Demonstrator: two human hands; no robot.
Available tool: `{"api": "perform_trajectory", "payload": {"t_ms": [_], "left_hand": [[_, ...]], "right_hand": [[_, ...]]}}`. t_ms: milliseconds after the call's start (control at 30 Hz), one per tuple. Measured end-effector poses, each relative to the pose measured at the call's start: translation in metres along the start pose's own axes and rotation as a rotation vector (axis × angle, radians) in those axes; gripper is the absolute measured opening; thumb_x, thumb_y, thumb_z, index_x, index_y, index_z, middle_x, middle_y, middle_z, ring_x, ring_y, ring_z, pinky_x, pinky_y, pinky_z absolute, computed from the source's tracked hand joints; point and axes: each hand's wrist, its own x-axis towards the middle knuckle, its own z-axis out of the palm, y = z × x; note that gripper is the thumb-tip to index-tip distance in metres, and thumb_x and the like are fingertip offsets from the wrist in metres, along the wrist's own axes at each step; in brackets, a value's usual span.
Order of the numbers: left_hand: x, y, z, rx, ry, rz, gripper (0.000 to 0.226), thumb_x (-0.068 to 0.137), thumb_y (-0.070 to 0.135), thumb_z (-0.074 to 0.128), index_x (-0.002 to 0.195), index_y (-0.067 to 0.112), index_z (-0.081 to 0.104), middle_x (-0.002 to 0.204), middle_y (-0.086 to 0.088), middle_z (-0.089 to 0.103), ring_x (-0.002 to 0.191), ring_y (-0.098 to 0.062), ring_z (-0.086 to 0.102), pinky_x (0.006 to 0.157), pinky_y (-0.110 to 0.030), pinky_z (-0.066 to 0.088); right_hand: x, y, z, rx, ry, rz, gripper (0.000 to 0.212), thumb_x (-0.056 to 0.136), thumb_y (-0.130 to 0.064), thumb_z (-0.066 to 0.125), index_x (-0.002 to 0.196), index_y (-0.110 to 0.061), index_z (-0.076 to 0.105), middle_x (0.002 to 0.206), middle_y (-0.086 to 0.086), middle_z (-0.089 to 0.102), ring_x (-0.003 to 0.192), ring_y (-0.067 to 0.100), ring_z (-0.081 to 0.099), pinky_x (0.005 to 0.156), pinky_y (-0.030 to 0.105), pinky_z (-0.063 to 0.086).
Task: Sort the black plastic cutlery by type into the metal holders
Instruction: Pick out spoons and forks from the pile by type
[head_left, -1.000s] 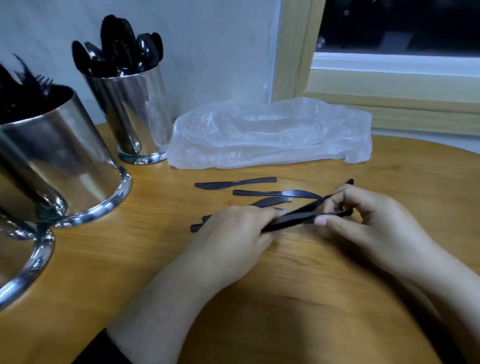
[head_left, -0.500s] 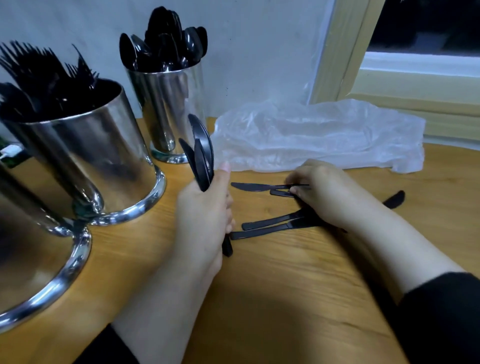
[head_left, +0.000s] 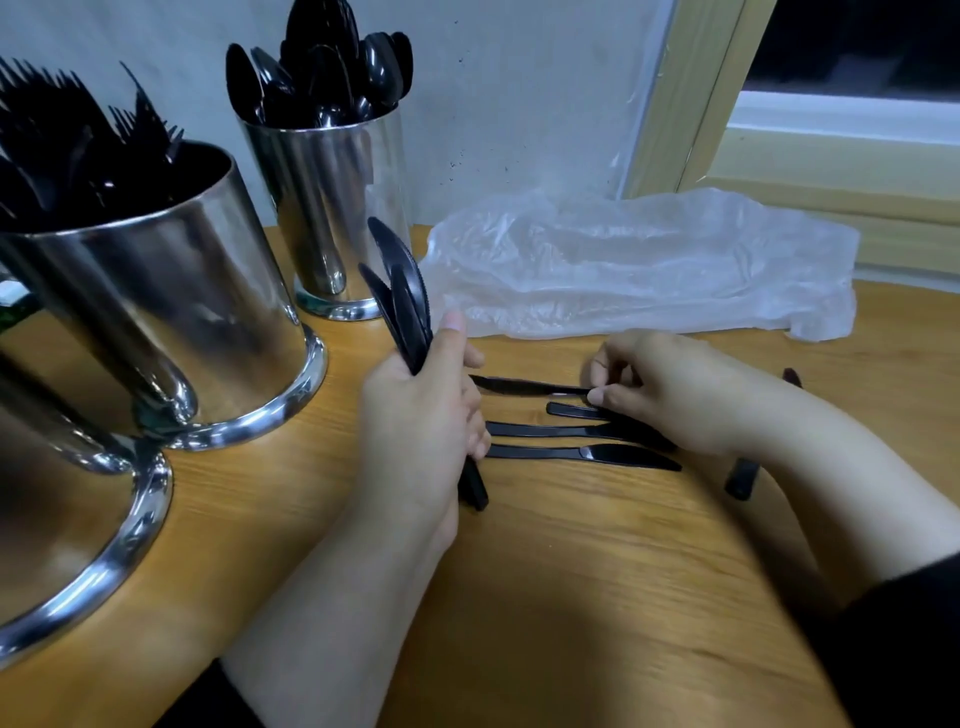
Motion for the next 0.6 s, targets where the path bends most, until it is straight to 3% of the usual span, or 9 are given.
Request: {"api": "perform_trajectory", "payload": {"t_ms": [67, 133, 233, 333, 467, 600], "left_hand": [[-0.002, 0.0, 0.0, -0.015, -0.004, 0.026, 0.038, 0.105, 0.039, 0.055, 0.083, 0.01, 0.063, 0.055, 0.001, 0.043, 0.047, -0.013, 0.042, 0.049, -0.029, 0.041], [-0.006, 0.001, 0.003, -0.041, -0.018, 0.026, 0.037, 0.104, 0.039, 0.057, 0.088, 0.009, 0.069, 0.058, 0.003, 0.04, 0.051, -0.011, 0.04, 0.049, -0.026, 0.039], [-0.015, -0.001, 0.01, -0.107, -0.063, -0.026, 0.043, 0.097, 0.045, 0.064, 0.099, 0.002, 0.068, 0.063, 0.003, 0.031, 0.054, -0.011, 0.031, 0.048, -0.024, 0.032], [-0.023, -0.004, 0.018, -0.213, -0.103, -0.077, 0.041, 0.089, 0.046, 0.071, 0.1, 0.007, 0.062, 0.062, 0.002, 0.029, 0.052, -0.011, 0.029, 0.046, -0.024, 0.03], [-0.02, -0.005, 0.018, -0.184, -0.022, -0.12, 0.028, 0.104, 0.027, 0.059, 0.081, 0.012, 0.065, 0.057, 0.003, 0.042, 0.048, -0.01, 0.041, 0.044, -0.023, 0.037], [-0.016, 0.008, 0.009, -0.019, -0.011, 0.084, 0.04, 0.108, 0.031, 0.05, 0.071, 0.025, 0.065, 0.062, 0.004, 0.062, 0.061, -0.019, 0.061, 0.063, -0.037, 0.053]], "right_hand": [[-0.006, -0.001, 0.001, 0.081, 0.105, -0.022, 0.011, 0.098, -0.035, 0.058, 0.089, -0.032, 0.055, 0.079, -0.013, 0.064, 0.078, 0.005, 0.057, 0.067, 0.022, 0.035], [-0.016, -0.005, 0.003, 0.238, 0.329, -0.051, 0.012, 0.1, -0.033, 0.057, 0.09, -0.032, 0.051, 0.081, -0.012, 0.067, 0.077, 0.004, 0.059, 0.064, 0.016, 0.039], [-0.036, -0.021, 0.017, 0.329, 0.568, -0.13, 0.013, 0.097, -0.028, 0.061, 0.09, -0.031, 0.051, 0.077, -0.012, 0.064, 0.074, 0.006, 0.058, 0.065, 0.019, 0.042], [-0.052, -0.046, 0.044, 0.199, 0.575, -0.293, 0.005, 0.095, -0.023, 0.062, 0.098, -0.019, 0.061, 0.083, -0.012, 0.063, 0.077, 0.006, 0.054, 0.067, 0.017, 0.036], [-0.061, -0.053, 0.053, 0.163, 0.534, -0.366, 0.025, 0.095, -0.034, 0.059, 0.11, -0.014, 0.066, 0.095, -0.001, 0.066, 0.088, 0.012, 0.056, 0.079, 0.022, 0.04], [-0.071, -0.003, 0.027, 0.187, 0.718, -0.077, 0.013, 0.095, -0.031, 0.065, 0.098, -0.019, 0.068, 0.087, -0.006, 0.061, 0.08, 0.009, 0.052, 0.073, 0.024, 0.038]]}}
